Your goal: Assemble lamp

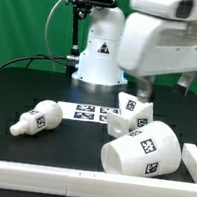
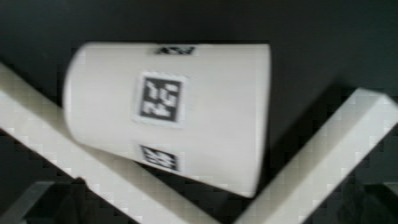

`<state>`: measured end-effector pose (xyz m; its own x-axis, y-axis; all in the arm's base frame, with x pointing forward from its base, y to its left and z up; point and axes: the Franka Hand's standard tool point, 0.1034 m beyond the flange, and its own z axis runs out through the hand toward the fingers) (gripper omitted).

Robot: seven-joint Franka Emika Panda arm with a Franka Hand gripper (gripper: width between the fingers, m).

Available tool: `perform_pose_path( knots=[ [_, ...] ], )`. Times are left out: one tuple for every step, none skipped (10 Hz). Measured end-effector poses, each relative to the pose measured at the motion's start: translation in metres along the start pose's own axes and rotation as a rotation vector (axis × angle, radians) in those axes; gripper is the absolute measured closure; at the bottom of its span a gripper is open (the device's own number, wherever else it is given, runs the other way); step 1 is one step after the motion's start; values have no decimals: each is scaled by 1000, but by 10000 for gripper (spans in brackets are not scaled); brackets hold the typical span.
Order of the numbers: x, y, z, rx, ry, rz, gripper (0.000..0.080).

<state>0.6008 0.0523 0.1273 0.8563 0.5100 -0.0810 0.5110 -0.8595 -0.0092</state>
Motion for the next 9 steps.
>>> perform_pose_path(
  knots=[
    [-5, 9, 1, 32, 9, 165, 100],
    [-10, 21, 0, 67, 10, 229, 100],
    [-11, 24, -1, 75, 14, 285, 100],
    [-9, 18, 0, 76, 10, 330, 100],
    [-7, 16, 0, 79, 8, 410, 100],
    [-7, 16, 0, 79, 5, 481, 100],
    [-7, 15, 0, 79, 2, 539, 100],
    [-7, 18, 2, 101, -3, 617, 100],
    [-4, 39, 9, 144, -13, 727, 100]
  ],
)
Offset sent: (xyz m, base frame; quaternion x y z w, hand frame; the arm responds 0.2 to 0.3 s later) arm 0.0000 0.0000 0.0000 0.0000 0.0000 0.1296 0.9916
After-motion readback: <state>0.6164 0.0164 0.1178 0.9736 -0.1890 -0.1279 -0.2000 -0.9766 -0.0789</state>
